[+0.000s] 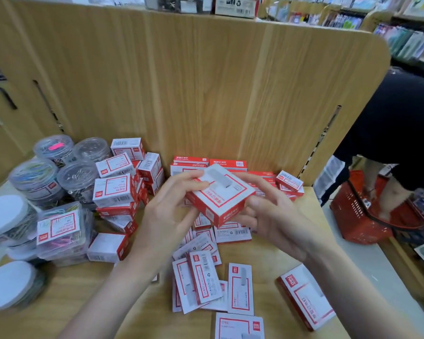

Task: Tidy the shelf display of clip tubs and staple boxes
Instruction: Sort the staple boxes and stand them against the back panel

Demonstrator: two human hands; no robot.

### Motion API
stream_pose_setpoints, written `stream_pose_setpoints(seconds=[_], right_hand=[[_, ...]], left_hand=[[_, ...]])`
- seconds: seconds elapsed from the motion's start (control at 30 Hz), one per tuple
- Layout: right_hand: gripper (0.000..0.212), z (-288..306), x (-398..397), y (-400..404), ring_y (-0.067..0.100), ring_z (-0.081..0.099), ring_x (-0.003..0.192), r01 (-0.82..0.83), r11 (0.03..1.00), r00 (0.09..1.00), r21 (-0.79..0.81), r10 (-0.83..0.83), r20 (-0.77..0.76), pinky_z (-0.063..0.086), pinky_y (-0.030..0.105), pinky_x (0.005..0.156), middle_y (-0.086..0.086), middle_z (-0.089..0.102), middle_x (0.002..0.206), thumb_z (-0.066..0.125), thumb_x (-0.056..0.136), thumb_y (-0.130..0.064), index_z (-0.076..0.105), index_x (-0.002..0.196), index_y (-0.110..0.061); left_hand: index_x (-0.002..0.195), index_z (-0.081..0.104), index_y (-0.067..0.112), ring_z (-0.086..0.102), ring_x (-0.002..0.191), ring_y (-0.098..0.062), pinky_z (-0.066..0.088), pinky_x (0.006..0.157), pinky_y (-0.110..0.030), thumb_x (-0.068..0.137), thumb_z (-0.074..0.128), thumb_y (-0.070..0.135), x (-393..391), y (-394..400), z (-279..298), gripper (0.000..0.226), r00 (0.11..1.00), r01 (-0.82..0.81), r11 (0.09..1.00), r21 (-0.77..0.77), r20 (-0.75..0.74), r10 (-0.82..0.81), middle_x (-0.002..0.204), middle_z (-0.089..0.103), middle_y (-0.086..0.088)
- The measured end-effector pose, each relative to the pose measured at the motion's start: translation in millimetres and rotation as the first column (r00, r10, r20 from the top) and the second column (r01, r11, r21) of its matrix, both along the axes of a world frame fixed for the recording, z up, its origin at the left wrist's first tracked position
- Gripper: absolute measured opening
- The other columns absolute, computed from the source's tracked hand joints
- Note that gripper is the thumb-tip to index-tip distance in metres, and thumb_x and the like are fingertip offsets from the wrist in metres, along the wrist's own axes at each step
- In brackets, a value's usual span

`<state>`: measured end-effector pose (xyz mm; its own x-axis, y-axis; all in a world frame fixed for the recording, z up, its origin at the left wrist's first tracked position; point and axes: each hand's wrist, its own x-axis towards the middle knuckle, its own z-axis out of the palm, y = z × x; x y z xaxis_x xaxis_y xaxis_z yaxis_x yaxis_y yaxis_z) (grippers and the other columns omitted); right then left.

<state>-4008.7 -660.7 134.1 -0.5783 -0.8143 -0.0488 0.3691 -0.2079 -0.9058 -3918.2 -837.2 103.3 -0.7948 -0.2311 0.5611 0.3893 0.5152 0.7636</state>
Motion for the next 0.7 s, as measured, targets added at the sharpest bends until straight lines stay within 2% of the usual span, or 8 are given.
stream_pose_setpoints(seconds=[0.1,0.17,0.27,0.37,0.43,0.5,0.57,0.7], right_hand=[[0.037,5,0,-11,0.022,0.067,0.079,0.153,0.982,0.988,0.111,-0.153,-0.015,0.057,0.028,0.07,0.016,0.07,0.095,0.068,0.068,-0.016,0.058,0.104,-0.012],[0.026,7,-5,-12,0.022,0.065,0.074,0.2,0.965,0.978,0.169,-0.185,-0.1,0.056,0.03,0.065,0.015,0.069,0.091,0.063,0.078,-0.006,0.058,0.102,-0.013],[0.029,6,-14,-5,0.021,0.062,0.072,0.295,0.922,0.917,0.249,-0.201,-0.344,0.053,0.026,0.058,0.015,0.065,0.086,0.051,0.084,0.006,0.056,0.101,-0.018],[0.036,8,-23,2,0.009,0.061,0.078,0.295,0.93,0.778,0.219,-0.101,-0.62,0.049,0.023,0.069,0.008,0.066,0.091,0.053,0.082,0.013,0.05,0.1,-0.018],[0.038,8,-29,5,0.002,0.06,0.086,0.288,0.929,0.665,0.231,-0.021,-0.746,0.047,0.017,0.076,0.002,0.065,0.099,0.057,0.081,0.014,0.047,0.101,-0.017],[0.035,5,-32,4,0.001,0.06,0.091,0.249,0.932,0.631,0.265,0.052,-0.774,0.045,0.017,0.082,-0.002,0.065,0.101,0.059,0.084,0.006,0.044,0.105,-0.018],[0.034,-4,-32,2,0.002,0.06,0.095,0.228,0.934,0.648,0.276,0.067,-0.759,0.044,0.016,0.083,-0.003,0.065,0.103,0.058,0.085,0.0,0.043,0.107,-0.021],[0.032,-16,-32,-2,0.01,0.062,0.095,0.266,0.949,0.707,0.17,-0.072,-0.704,0.047,0.021,0.081,0.002,0.065,0.104,0.058,0.085,0.001,0.045,0.106,-0.02]], left_hand=[[0.113,0.054,0.028,0.051,0.118,-0.007,0.047,0.096,-0.035,0.082,0.06,0.027,0,-7,-6,0.032,0.995,0.023,0.993,-0.119,0.101,-0.011,0.126,0.048,0.02],[0.118,0.052,0.026,0.047,0.12,-0.003,0.041,0.1,-0.026,0.083,0.059,0.03,1,-14,-7,0.036,0.995,0.032,0.967,-0.254,0.103,-0.006,0.129,0.047,0.016],[0.124,0.048,0.024,0.038,0.125,-0.001,0.024,0.104,-0.011,0.082,0.057,0.03,0,-23,-10,0.044,0.988,-0.025,0.93,-0.366,0.134,0.08,0.132,0.042,0.012],[0.134,0.042,0.019,0.028,0.127,-0.01,0.013,0.105,-0.011,0.081,0.066,0.015,-8,-28,-18,0.058,0.942,-0.145,0.893,-0.426,0.216,0.256,0.137,0.039,0.003],[0.139,0.034,0.021,0.023,0.132,-0.014,0.017,0.108,-0.025,0.083,0.064,0.015,-14,-25,-23,0.064,0.898,-0.128,0.88,-0.458,0.324,0.299,0.144,0.03,0.001],[0.139,0.035,0.02,0.028,0.133,-0.018,0.026,0.108,-0.034,0.085,0.061,0.014,-20,-24,-27,0.06,0.88,-0.11,0.89,-0.443,0.372,0.294,0.147,0.026,0.003],[0.134,0.042,0.016,0.039,0.128,-0.019,0.034,0.105,-0.034,0.085,0.061,0.008,-23,-27,-27,0.053,0.897,-0.12,0.912,-0.392,0.352,0.269,0.144,0.032,0.002],[0.131,0.048,0.014,0.049,0.117,-0.014,0.041,0.101,-0.036,0.082,0.058,-0.001,-24,-34,-27,0.051,0.933,-0.038,0.936,-0.35,0.324,0.159,0.138,0.037,0.006]])
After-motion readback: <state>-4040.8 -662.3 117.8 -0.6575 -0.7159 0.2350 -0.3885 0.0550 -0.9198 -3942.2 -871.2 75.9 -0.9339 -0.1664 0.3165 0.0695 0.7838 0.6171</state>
